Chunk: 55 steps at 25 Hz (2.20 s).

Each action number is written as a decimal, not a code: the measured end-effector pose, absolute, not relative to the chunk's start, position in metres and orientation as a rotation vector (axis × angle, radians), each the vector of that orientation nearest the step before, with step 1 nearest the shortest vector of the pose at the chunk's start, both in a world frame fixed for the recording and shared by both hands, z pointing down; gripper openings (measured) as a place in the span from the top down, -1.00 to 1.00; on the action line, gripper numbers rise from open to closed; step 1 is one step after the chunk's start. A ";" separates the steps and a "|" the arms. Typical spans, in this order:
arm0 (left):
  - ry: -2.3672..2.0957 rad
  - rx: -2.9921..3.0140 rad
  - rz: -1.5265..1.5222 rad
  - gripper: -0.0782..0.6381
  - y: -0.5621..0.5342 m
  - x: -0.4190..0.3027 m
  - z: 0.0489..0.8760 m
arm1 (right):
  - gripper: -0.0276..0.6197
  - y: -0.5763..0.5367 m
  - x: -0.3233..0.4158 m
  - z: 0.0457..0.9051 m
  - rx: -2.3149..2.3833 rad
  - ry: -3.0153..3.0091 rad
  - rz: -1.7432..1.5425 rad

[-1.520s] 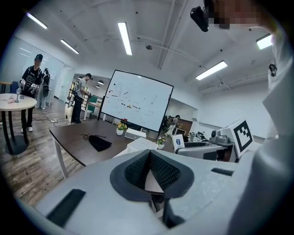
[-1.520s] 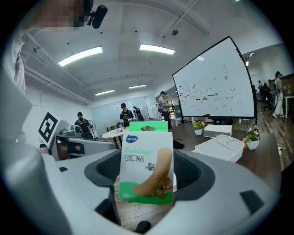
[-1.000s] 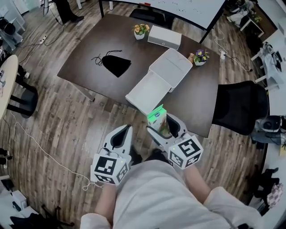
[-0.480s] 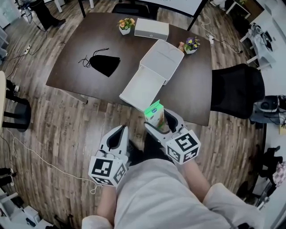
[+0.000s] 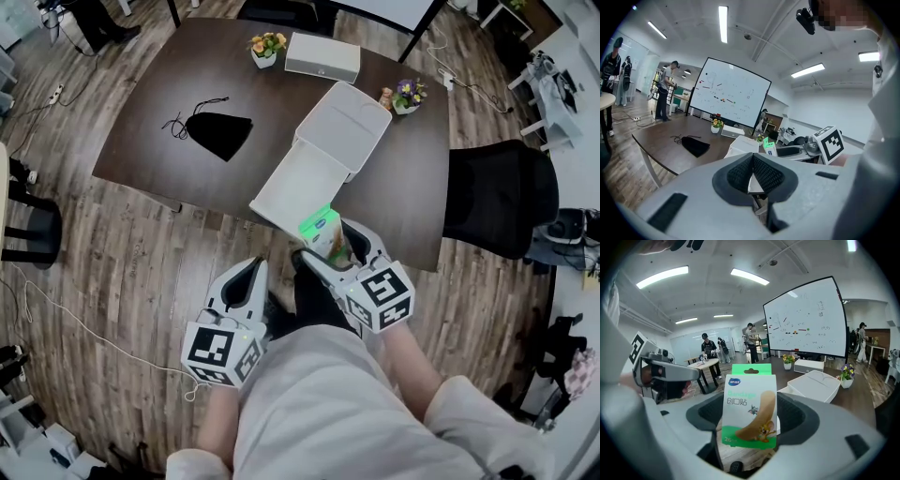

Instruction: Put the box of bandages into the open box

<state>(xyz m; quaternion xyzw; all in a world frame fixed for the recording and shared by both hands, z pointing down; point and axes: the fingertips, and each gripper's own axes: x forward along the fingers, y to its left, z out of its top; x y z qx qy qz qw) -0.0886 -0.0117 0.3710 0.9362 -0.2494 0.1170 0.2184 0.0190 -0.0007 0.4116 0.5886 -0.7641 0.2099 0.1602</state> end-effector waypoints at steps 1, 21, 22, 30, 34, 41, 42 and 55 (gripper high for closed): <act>-0.697 2.589 0.324 0.77 -0.015 -0.087 0.371 | -0.18 -0.005 0.021 0.415 1.664 -2.173 0.590; -0.889 2.491 0.328 0.77 -0.077 -0.055 0.375 | -0.18 -0.087 0.059 0.480 1.377 -2.100 0.561; -0.903 2.487 0.328 0.77 -0.079 -0.054 0.376 | -0.18 -0.092 0.061 0.484 1.365 -2.103 0.552; -1.003 2.419 0.345 0.77 -0.089 -0.046 0.383 | -0.18 -0.114 0.066 0.513 1.221 -2.092 0.542; -1.057 2.374 0.348 0.77 -0.093 -0.046 0.387 | -0.18 -0.125 0.067 0.527 1.169 -2.093 0.548; -1.148 2.309 0.353 0.77 -0.103 -0.049 0.391 | -0.18 -0.137 0.062 0.547 1.080 -2.107 0.562; -1.158 2.299 0.354 0.77 -0.104 -0.048 0.392 | -0.18 -0.138 0.063 0.549 1.066 -2.108 0.564; -1.230 2.223 0.359 0.77 -0.108 -0.037 0.403 | -0.18 -0.137 0.067 0.579 0.930 -2.089 0.567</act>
